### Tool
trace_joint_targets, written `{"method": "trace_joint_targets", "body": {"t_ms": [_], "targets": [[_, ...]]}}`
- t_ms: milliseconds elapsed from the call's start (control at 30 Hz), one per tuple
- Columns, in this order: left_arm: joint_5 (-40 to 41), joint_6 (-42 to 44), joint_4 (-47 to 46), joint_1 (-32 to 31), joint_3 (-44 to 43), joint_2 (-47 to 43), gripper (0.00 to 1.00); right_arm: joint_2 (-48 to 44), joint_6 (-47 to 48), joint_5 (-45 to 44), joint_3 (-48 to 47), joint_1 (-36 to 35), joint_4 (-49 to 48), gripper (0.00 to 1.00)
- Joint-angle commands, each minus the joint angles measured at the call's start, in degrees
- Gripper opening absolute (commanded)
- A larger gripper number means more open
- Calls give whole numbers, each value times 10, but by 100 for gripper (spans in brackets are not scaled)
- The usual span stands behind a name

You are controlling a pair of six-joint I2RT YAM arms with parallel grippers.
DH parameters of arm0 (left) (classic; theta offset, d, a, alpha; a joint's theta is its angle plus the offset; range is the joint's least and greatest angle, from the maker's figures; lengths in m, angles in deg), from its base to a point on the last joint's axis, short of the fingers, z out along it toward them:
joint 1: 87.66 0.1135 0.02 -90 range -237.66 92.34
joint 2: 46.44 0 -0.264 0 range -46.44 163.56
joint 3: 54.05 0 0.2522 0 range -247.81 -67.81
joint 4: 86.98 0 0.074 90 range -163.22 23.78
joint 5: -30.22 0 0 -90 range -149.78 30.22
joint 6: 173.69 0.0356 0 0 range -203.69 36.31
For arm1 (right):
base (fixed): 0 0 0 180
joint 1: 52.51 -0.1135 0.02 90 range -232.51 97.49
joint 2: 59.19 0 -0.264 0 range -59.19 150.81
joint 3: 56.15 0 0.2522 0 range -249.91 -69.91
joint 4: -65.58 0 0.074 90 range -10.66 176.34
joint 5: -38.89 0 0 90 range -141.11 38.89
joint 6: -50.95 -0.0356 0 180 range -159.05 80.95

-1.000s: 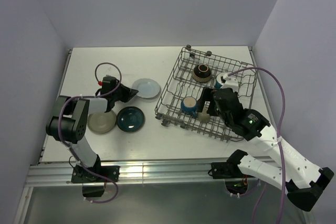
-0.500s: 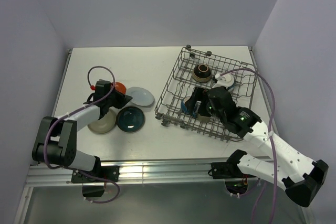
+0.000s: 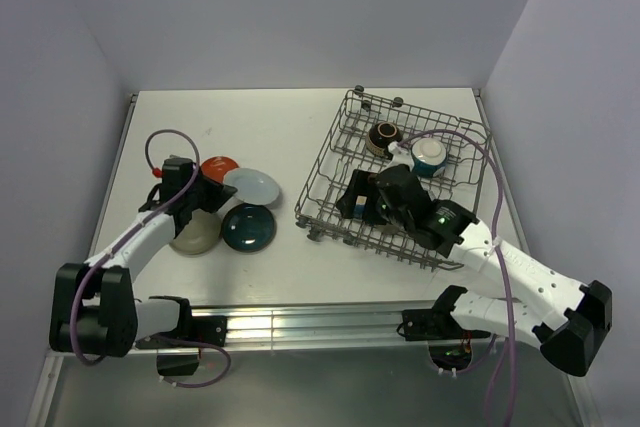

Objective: Load the mixed dishes into the dish rack

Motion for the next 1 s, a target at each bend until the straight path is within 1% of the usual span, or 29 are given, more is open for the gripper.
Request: {"method": "trace_joint_targets", "body": {"t_ms": [0, 200, 267, 333, 500, 600, 633, 800, 833, 967], "targets": [[-22, 13, 7, 5, -36, -57, 0, 16, -5, -6, -36, -11, -25, 100], [-41, 16, 53, 16, -68, -115, 0, 39, -5, 8, -50, -19, -43, 100], [-52, 14, 60, 17, -76, -134, 0, 49, -7, 28, -53, -21, -66, 100], [-73, 10, 59, 18, -80, -162, 0, 57, -13, 69, -56, -20, -86, 100], [-139, -15, 40, 18, -84, -221, 0, 66, -48, 158, -56, -21, -178, 100], [-176, -41, 25, 18, -77, -254, 0, 72, -72, 186, -54, -21, -225, 100], [-197, -49, 18, 18, -73, -261, 0, 73, -80, 191, -52, -20, -251, 100], [-243, -99, -12, 17, -60, -305, 0, 72, -100, 208, -28, -19, -330, 99], [-249, -105, -14, 17, -58, -309, 0, 72, -111, 213, -23, -19, -360, 98], [-286, -134, -35, 17, -43, -334, 0, 82, -133, 236, -6, -15, -417, 96]]}}
